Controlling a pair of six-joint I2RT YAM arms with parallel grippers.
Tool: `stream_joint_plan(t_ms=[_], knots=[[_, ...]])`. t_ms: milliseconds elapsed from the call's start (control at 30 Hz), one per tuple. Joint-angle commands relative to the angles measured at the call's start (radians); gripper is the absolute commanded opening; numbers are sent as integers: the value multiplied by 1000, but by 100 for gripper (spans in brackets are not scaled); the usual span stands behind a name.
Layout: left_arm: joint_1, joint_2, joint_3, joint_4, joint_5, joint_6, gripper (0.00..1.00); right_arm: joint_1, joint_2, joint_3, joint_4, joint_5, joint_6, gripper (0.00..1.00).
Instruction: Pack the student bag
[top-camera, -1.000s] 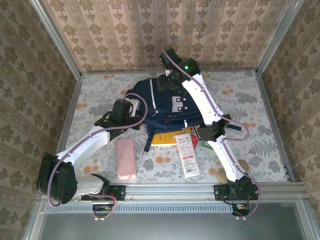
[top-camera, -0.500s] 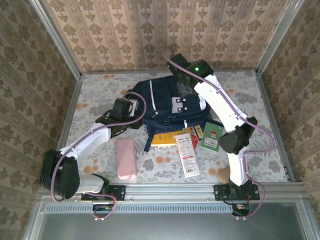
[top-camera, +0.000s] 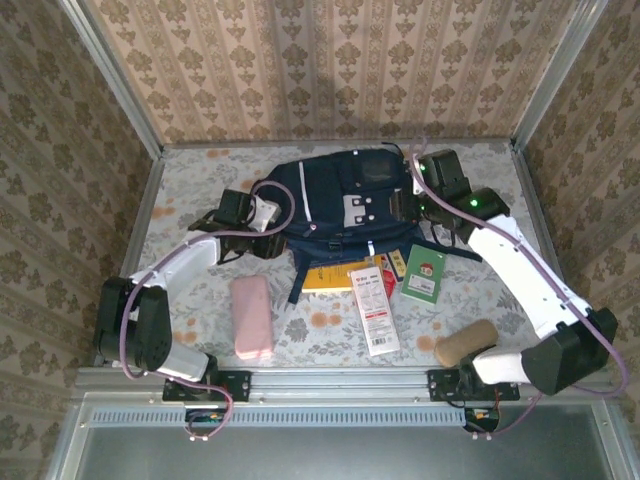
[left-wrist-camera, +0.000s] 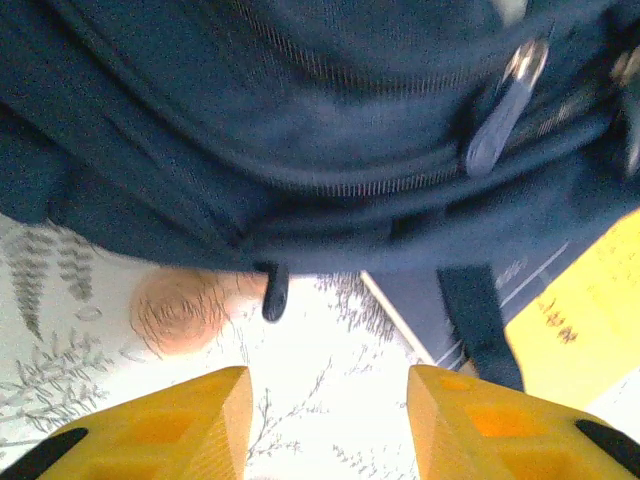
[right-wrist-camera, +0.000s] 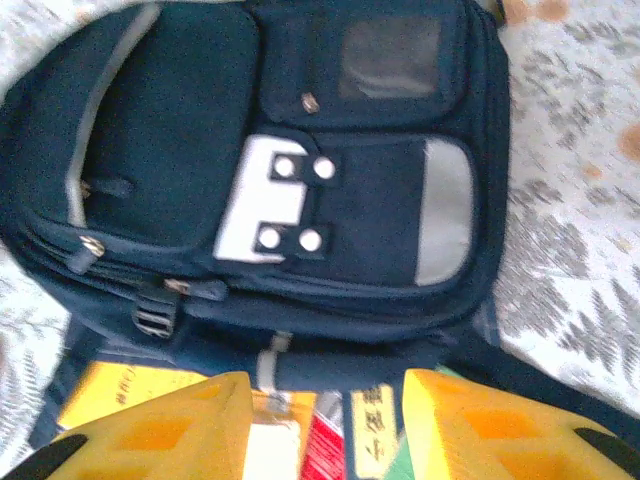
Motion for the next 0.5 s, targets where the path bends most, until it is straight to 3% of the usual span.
stream_joint_plan(t_ms=[0,167,467], knots=[[12,17,-29,68,60,123,46,-14,-70,-91,227,-137,82,45],[13,134,68,37,35,135,47,-14,-123,-163,283,-173,123,45],[5,336,243,-122,64,150,44,-14,-182,-191,282,-124,111,47]])
